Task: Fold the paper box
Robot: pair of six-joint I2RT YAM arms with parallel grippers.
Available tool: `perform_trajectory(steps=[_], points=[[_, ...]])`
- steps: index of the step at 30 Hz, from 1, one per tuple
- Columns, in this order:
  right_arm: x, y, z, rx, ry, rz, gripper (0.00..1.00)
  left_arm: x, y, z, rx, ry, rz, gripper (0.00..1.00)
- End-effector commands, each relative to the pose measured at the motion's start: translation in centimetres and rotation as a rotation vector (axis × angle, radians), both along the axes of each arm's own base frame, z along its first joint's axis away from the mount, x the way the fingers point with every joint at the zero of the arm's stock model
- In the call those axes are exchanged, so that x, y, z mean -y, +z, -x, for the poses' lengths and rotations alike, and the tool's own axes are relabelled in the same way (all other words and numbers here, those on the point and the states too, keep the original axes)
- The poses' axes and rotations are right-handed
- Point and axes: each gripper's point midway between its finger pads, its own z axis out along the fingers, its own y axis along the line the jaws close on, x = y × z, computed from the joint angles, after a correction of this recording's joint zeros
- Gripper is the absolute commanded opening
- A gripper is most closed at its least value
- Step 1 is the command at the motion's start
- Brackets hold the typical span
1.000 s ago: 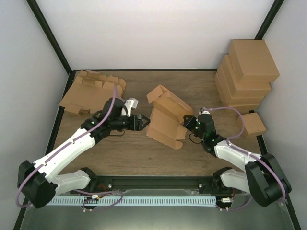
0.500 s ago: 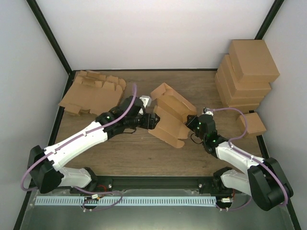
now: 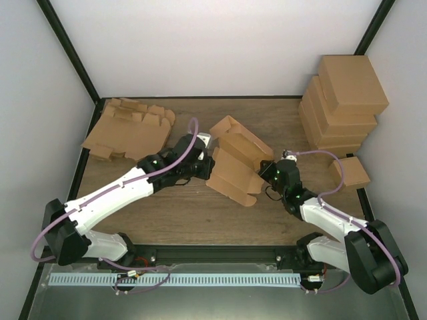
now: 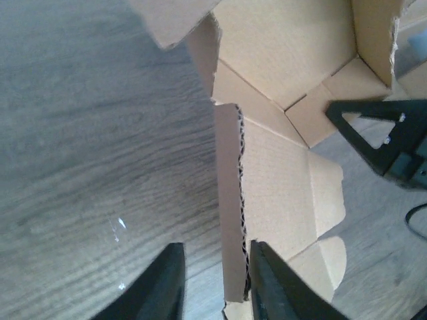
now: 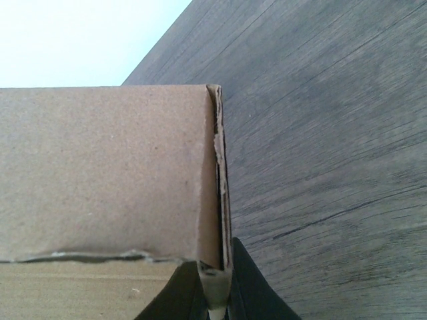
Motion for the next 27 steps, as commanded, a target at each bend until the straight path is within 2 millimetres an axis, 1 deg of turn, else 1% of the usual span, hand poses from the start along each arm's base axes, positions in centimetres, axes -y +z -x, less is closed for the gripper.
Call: perform_trajectory(steps=[1,3,4,6,7,8,9,11,14,17,19,21,22,24,26,27], points=[[0.6,0.6,-0.1,0.023,-0.031,-0.004,0.01,0.7,0.6,-0.2,0.016,-0.033,0.000,0.22],[0.6,0.5,-0.1,0.020,-0.035,-0.014,0.01,1.4,0.3,0.0,-0.002,-0.066,-0.002,0.14],[0.6,0.5,-0.1,0.017,-0.039,-0.022,0.01,1.5,0.0,-0.1,-0.013,-0.067,-0.020,0.12],[0.4,0.6,-0.1,0.018,-0.032,-0.033,0.01,1.3,-0.6,-0.6,-0.016,-0.055,-0.066,0.06],[0.2,0.6,-0.1,0.013,-0.026,-0.043,0.01,1.0,-0.6,-0.8,-0.008,-0.048,-0.086,0.05],[0.0,0.6,0.0,0.011,-0.016,-0.050,0.04,0.9,-0.4,-0.9,0.002,-0.050,-0.102,0.05],[-0.3,0.5,0.0,0.007,-0.002,-0.057,0.10,0.6,0.0,-1.1,0.018,-0.049,-0.116,0.05],[-1.2,0.3,0.4,-0.004,0.051,-0.084,0.30,0.2,0.8,-1.3,0.046,-0.066,-0.165,0.04],[-3.3,-0.5,1.7,-0.028,0.171,-0.147,0.45,-0.8,1.6,-1.6,0.069,-0.094,-0.280,0.04],[-5.4,-1.4,3.4,-0.069,0.305,-0.162,0.59,-2.3,2.0,-2.0,0.087,-0.091,-0.402,0.04],[-7.0,-2.0,4.8,-0.099,0.417,-0.155,0.70,-3.4,2.0,-2.3,0.098,-0.076,-0.470,0.04],[-8.3,-2.6,6.4,-0.134,0.523,-0.148,0.80,-4.0,2.1,-2.4,0.111,-0.077,-0.506,0.04],[-8.8,-2.7,7.2,-0.144,0.574,-0.148,0.83,-4.1,2.0,-2.4,0.114,-0.078,-0.520,0.04],[-9.2,-2.6,8.7,-0.147,0.650,-0.149,0.85,-4.2,1.8,-2.4,0.112,-0.081,-0.531,0.04],[-9.2,-1.4,9.4,-0.103,0.694,-0.128,0.86,-4.1,1.6,-2.3,0.105,-0.091,-0.528,0.04],[-9.0,-0.1,9.4,-0.057,0.694,-0.106,0.86,-4.0,1.4,-2.1,0.098,-0.102,-0.523,0.04]])
